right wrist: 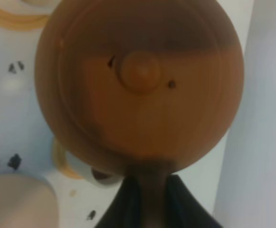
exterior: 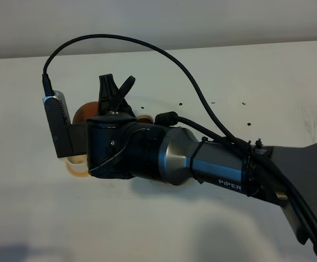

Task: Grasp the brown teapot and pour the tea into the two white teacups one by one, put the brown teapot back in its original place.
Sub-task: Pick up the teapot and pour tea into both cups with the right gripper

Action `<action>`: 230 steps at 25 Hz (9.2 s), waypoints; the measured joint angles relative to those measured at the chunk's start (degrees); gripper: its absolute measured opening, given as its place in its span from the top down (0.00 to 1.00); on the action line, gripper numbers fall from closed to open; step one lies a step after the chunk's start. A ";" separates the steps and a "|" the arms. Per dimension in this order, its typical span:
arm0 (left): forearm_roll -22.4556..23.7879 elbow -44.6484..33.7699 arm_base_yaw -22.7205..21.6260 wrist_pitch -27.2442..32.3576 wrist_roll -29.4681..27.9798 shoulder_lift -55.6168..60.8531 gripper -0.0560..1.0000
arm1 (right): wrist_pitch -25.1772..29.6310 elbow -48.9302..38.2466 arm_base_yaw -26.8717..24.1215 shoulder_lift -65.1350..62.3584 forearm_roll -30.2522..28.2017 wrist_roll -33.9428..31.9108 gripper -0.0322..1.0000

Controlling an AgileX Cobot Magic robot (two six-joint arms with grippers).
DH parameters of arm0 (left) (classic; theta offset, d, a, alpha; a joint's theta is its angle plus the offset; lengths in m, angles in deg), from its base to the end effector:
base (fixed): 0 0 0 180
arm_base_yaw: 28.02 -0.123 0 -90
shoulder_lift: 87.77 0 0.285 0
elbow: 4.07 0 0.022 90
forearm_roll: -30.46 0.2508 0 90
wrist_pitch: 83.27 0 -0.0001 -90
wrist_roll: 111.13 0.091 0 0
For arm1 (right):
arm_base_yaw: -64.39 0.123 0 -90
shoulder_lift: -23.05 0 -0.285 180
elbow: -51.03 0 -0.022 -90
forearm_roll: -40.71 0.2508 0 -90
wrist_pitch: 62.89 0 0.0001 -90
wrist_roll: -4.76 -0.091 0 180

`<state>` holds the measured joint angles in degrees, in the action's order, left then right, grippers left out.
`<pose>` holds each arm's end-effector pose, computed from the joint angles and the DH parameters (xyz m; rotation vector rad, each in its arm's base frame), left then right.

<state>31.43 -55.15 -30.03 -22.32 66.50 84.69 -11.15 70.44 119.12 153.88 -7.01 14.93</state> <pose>-0.0008 0.0013 0.2648 -0.0802 2.0853 0.0166 0.3104 0.3472 0.2022 -1.7777 1.7781 -0.7431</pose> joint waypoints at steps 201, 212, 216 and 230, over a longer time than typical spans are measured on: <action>0.00 0.00 0.00 0.00 0.01 0.00 0.66 | -3.21 -2.30 0.00 2.30 -23.10 12.22 0.88; 0.00 0.00 0.00 0.00 0.01 0.00 0.66 | -3.21 -2.30 0.00 2.30 -23.10 12.30 0.88; 0.00 0.00 0.00 0.00 0.01 0.00 0.66 | -3.21 -2.30 0.00 2.30 -22.82 12.25 0.88; 0.00 0.00 0.00 0.00 0.01 0.00 0.66 | -3.05 -1.57 -0.31 2.30 -5.92 -2.13 0.88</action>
<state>31.43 -55.15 -30.03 -22.32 66.51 84.69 -14.21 68.87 118.80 156.18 -12.93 12.80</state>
